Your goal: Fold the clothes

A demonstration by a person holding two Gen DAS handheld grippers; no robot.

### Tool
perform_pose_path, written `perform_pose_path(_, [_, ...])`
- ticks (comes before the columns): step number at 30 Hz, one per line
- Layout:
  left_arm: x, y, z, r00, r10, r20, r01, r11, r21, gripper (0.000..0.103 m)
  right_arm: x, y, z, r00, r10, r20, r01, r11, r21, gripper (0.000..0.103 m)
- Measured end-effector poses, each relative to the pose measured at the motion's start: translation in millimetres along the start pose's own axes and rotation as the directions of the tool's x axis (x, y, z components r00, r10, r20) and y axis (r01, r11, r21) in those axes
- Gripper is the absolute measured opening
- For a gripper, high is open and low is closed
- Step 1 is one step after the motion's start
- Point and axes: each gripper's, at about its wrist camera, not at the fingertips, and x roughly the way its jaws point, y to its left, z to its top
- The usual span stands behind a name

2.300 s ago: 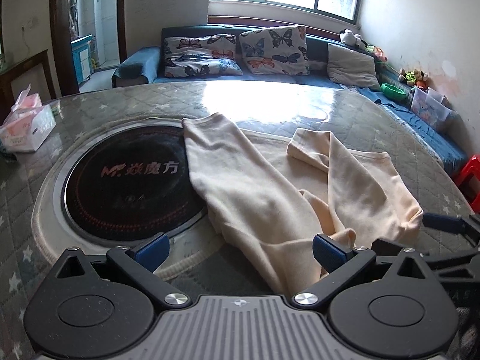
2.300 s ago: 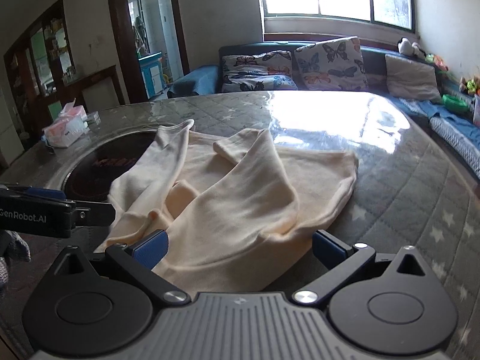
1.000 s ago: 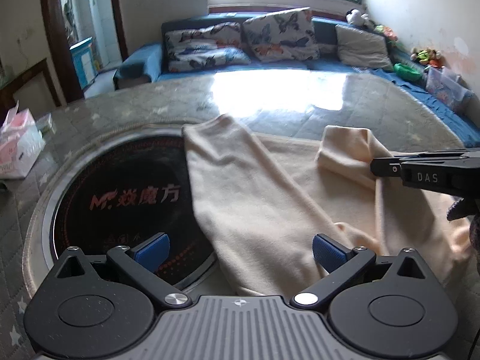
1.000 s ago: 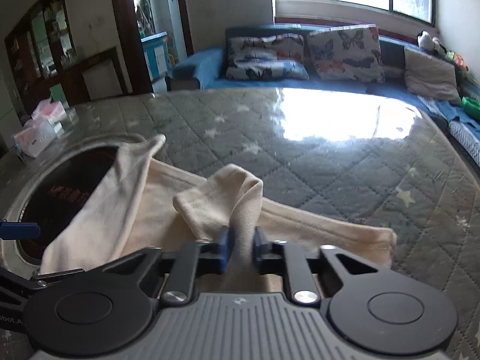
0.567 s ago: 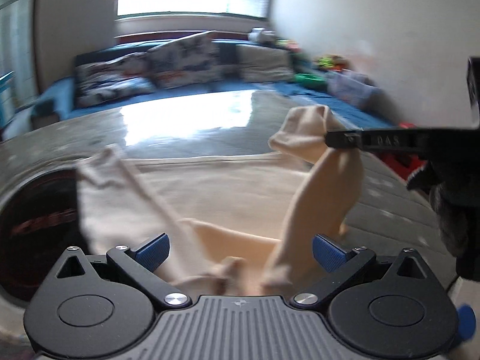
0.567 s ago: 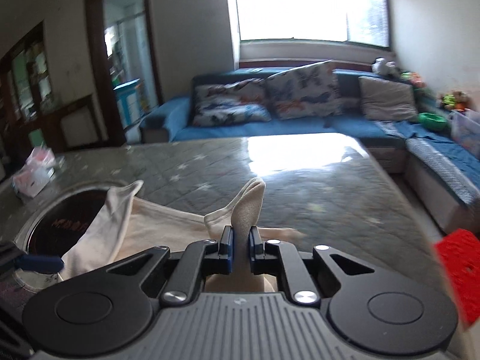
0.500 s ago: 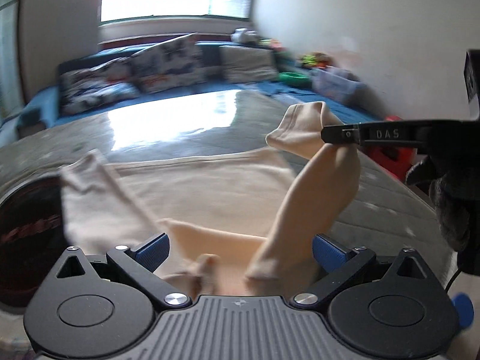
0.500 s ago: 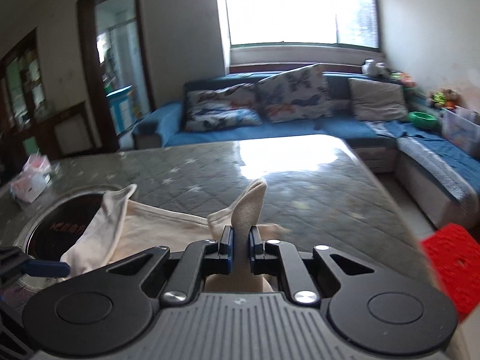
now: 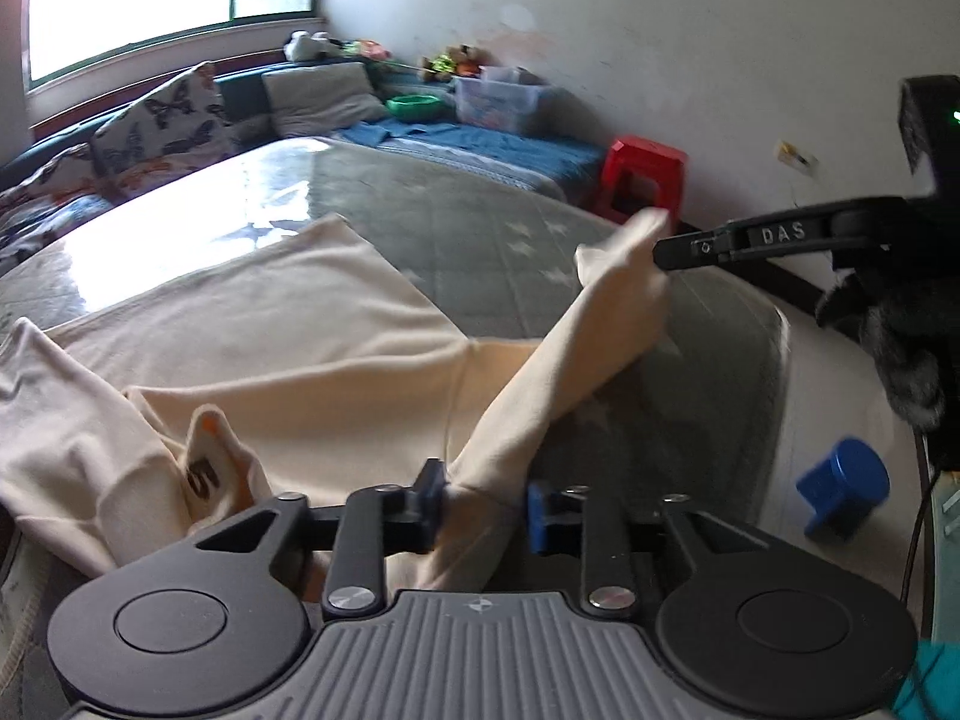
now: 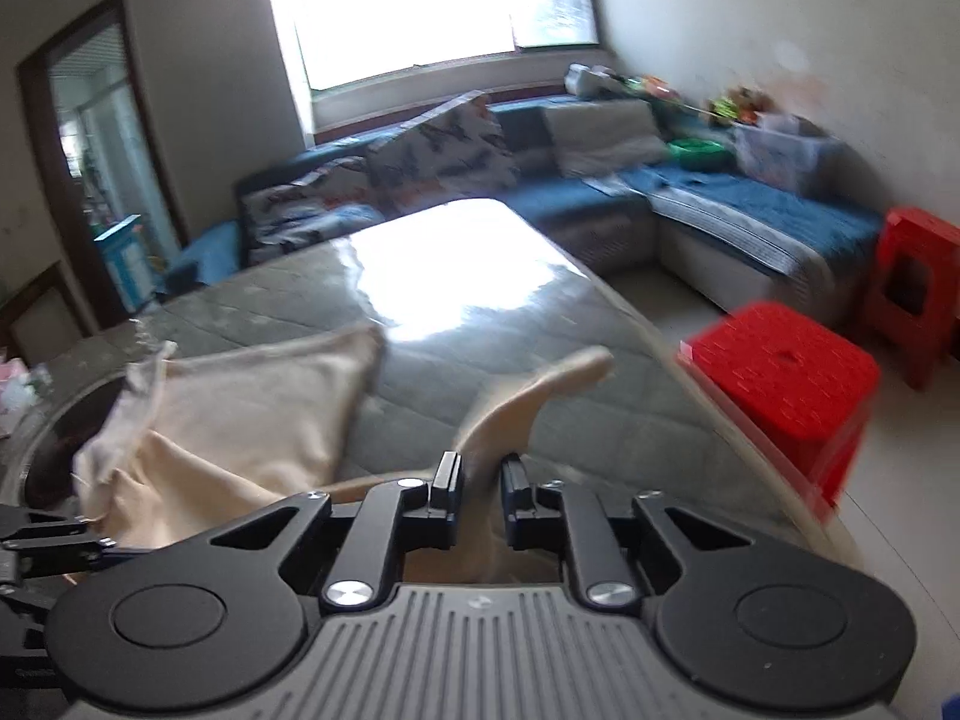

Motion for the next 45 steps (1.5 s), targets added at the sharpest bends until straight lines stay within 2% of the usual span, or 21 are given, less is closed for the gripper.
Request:
perform_pose_path(4, [-4.7, -2.5, -8.5, 1.000, -0.015, -0.012, 0.015, 0.999, 0.036, 0.029, -10.8, -20.0, -9.1, 0.997, -0.078, 0.002, 0.078, 0.996, 0.045, 0.021])
perform_pose_path(6, [-6.9, -1.3, -9.5, 0.999, -0.028, -0.017, 0.029, 0.999, 0.046, 0.030, -16.1, -25.4, -7.3, 0.995, -0.098, 0.028, 0.096, 0.994, 0.044, 0.029])
perform_pose_path(10, [-11.0, 1.1, -6.7, 0.999, -0.038, -0.011, 0.039, 0.996, 0.078, 0.031, 3.4, -17.6, 5.7, 0.998, -0.064, 0.006, 0.064, 0.998, -0.014, 0.033])
perform_pose_path(17, [-21.0, 2.9, 5.9, 0.998, -0.056, 0.042, 0.055, 0.998, 0.027, 0.043, 39.1, -3.1, 29.0, 0.999, -0.005, -0.042, 0.000, 0.993, -0.116, 0.035])
perform_pose_path(20, [-16.7, 1.3, 8.4, 0.997, -0.068, 0.045, 0.067, 0.998, 0.020, 0.044, 60.0, -3.2, 32.2, 0.995, -0.001, -0.105, -0.014, 0.991, -0.136, 0.035])
perform_pose_path(25, [-7.0, -4.4, 10.8, 0.995, -0.093, 0.042, 0.093, 0.995, 0.021, 0.044, 80.7, -3.3, 26.7, 0.989, -0.027, -0.146, 0.003, 0.986, -0.165, 0.034])
perform_pose_path(28, [-3.8, -8.5, 8.5, 0.992, -0.117, 0.037, 0.115, 0.993, 0.033, 0.042, 82.0, -3.8, 25.7, 0.991, -0.025, -0.132, 0.001, 0.984, -0.178, 0.018])
perform_pose_path(30, [-2.1, -10.4, 6.4, 0.991, -0.128, 0.032, 0.127, 0.991, 0.039, 0.036, 81.0, -4.3, 27.5, 0.992, -0.025, -0.124, 0.000, 0.981, -0.192, 0.006])
perform_pose_path(33, [0.3, -13.3, 3.3, 0.989, -0.145, 0.023, 0.144, 0.988, 0.049, 0.033, 81.2, -3.0, 30.4, 0.993, -0.037, -0.110, 0.013, 0.977, -0.213, 0.004])
perform_pose_path(35, [0.6, -14.6, 0.6, 0.987, -0.160, 0.017, 0.159, 0.986, 0.056, 0.027, 81.9, -3.0, 32.5, 0.994, -0.050, -0.097, 0.027, 0.975, -0.222, 0.004])
perform_pose_path(38, [2.4, -16.1, -2.6, 0.986, -0.168, 0.000, 0.167, 0.984, 0.065, 0.027, 82.4, -6.8, 36.8, 0.993, -0.056, -0.100, 0.033, 0.975, -0.220, 0.003])
perform_pose_path(40, [1.9, -15.5, -4.9, 0.985, -0.173, -0.001, 0.173, 0.983, 0.063, 0.027, 80.5, -13.0, 39.6, 0.993, -0.031, -0.113, 0.008, 0.981, -0.194, 0.008])
perform_pose_path(41, [1.6, -15.0, -5.7, 0.983, -0.182, 0.000, 0.181, 0.982, 0.059, 0.027, 78.6, -16.5, 40.2, 0.993, -0.010, -0.118, -0.011, 0.984, -0.178, 0.013])
perform_pose_path(43, [2.9, -15.8, -6.0, 0.983, -0.182, -0.003, 0.182, 0.981, 0.063, 0.027, 75.0, -20.5, 40.6, 0.993, 0.010, -0.119, -0.031, 0.983, -0.179, 0.026])
perform_pose_path(44, [3.0, -16.2, -5.5, 0.983, -0.181, -0.004, 0.181, 0.981, 0.065, 0.028, 74.3, -20.7, 40.8, 0.993, 0.017, -0.120, -0.040, 0.981, -0.189, 0.039])
perform_pose_path(45, [3.0, -16.5, -4.8, 0.984, -0.179, -0.003, 0.179, 0.982, 0.065, 0.028, 74.5, -20.0, 41.0, 0.992, 0.024, -0.124, -0.049, 0.979, -0.197, 0.047])
